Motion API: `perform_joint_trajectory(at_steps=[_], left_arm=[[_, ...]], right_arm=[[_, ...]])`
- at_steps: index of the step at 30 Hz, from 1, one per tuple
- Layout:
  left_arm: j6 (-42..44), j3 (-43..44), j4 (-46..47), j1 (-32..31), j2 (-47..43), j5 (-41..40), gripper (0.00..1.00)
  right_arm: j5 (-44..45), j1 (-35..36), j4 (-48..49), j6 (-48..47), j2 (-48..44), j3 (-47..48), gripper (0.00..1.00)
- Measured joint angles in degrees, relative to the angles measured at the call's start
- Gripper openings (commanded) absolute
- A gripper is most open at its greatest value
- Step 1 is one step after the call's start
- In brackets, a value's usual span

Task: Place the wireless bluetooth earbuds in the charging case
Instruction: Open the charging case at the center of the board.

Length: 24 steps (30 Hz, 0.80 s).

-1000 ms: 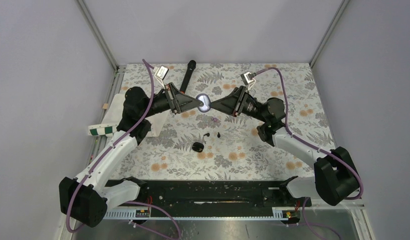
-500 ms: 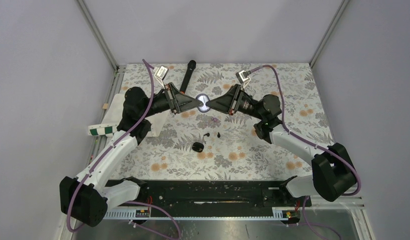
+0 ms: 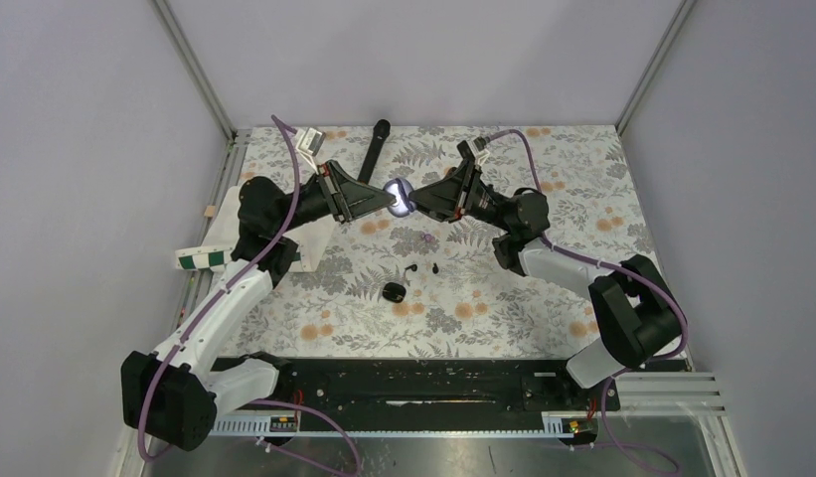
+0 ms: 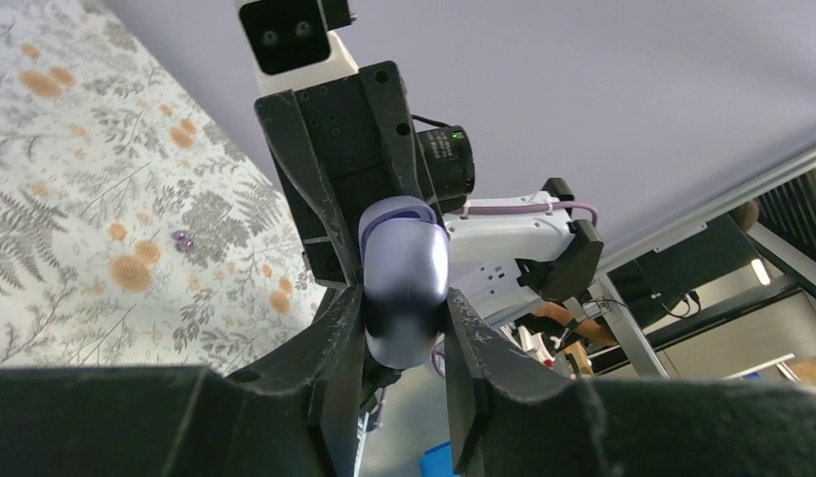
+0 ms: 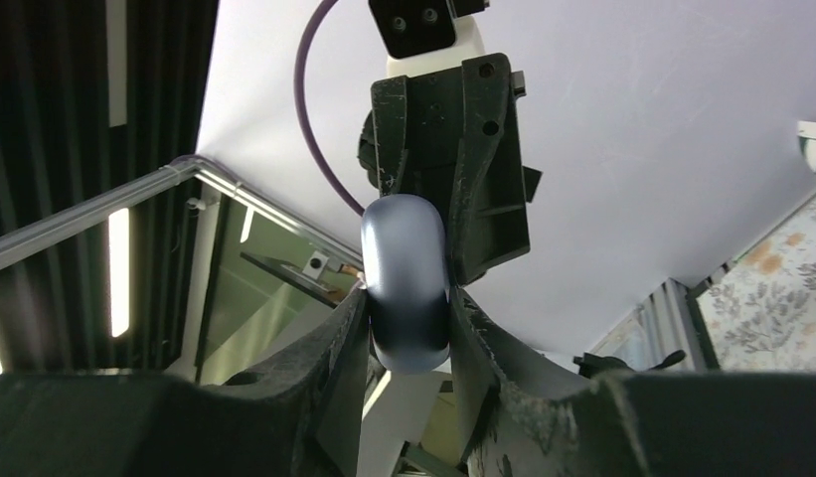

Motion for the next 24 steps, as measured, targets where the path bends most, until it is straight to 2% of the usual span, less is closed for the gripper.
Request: perform_joint_trajectory(at_steps=[12, 24], left_arm=[[-9.94, -2.75, 16.87, 1.95, 0.37, 3.13, 0.0], [-12.26, -3.69, 18.18, 3.08, 0.81, 3.82, 0.0]], right_arm=[[-1.05, 0.79, 4.0, 7.04, 2.38, 4.44, 0.1], [-1.05, 0.79, 5.05, 8.15, 3.89, 4.44, 0.12]])
